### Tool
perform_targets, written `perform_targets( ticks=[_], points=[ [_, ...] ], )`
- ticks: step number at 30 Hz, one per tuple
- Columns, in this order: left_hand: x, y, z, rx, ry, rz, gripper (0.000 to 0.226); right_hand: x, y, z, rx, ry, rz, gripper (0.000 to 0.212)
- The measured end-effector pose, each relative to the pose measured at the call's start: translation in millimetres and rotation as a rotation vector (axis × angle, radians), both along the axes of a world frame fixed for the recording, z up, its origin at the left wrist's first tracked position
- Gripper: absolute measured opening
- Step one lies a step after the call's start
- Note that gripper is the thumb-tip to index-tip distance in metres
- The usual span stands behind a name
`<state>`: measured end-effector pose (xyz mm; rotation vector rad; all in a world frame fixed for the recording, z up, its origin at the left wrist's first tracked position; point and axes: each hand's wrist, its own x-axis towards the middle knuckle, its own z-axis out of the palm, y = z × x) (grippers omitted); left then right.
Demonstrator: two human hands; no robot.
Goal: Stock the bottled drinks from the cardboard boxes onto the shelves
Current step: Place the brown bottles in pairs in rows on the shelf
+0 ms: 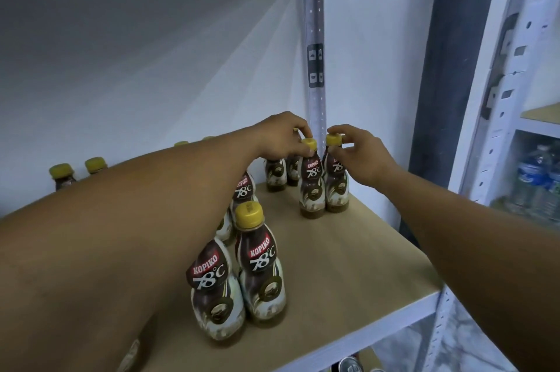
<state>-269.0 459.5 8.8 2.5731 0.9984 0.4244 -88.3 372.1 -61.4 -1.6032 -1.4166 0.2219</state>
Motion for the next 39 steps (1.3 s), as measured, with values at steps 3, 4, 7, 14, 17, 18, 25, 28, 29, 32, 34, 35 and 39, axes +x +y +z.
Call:
perform_targets(
  ticks=[3, 4, 7, 14, 17, 18, 25, 28, 29, 32, 34, 35, 39],
  points=[
    [-0.4, -3.2, -0.9, 0.005, -0.012, 0.009, 0.03, 1.0, 0.6, -1.8, 0.001, 0.015, -0.001, 0.037],
    [-0.6, -4.5, -0.5, 0.013, -0.009, 0.013, 0.031, 1.1, 1.0, -2.1, 0.003, 0.021, 0.0, 0.037],
    [-0.7, -8.6, 1.6, 0.018, 0.01, 0.013, 0.031, 1.1, 1.2, -2.3, 0.005, 0.014, 0.009, 0.037],
    [-3.6, -12.9, 5.0, 0.029, 0.067, 0.01, 0.029, -0.3, 0.2, -1.3, -0.009, 0.001, 0.05, 0.038],
    [-6.3, -14.4, 5.9, 0.024, 0.072, 0.009, 0.025, -1.3, 0.1, -1.8, -0.01, 0.012, 0.076, 0.038],
    [-7.3, -15.2, 5.9, 0.022, 0.07, 0.012, 0.025, -1.4, -0.1, -2.0, -0.008, 0.01, 0.085, 0.038],
    [-19.0, -21.4, 7.6, 0.022, 0.082, 0.025, 0.034, -3.4, -1.1, -5.5, -0.005, 0.032, 0.119, 0.036],
    [-24.0, -21.8, 7.2, 0.018, 0.084, 0.027, 0.034, -5.6, -3.3, -6.7, 0.001, 0.044, 0.142, 0.036],
    [-25.6, -21.2, 6.7, 0.013, 0.086, 0.03, 0.034, -6.3, -4.7, -7.0, 0.001, 0.04, 0.148, 0.036],
    [-29.9, -19.6, 5.3, 0.013, 0.099, 0.044, 0.034, -8.3, -7.7, -6.4, 0.006, 0.023, 0.169, 0.036],
    [-33.0, -20.2, 4.1, 0.018, 0.103, 0.048, 0.036, -10.4, -9.3, -6.4, 0.007, 0.018, 0.182, 0.035],
    [-34.8, -21.1, 3.8, 0.018, 0.101, 0.048, 0.036, -11.6, -10.0, -6.5, 0.008, 0.024, 0.188, 0.034],
    [-41.9, -25.7, 3.4, 0.023, 0.088, 0.052, 0.035, -15.2, -11.9, -5.5, -0.003, 0.01, 0.207, 0.033]
  ],
)
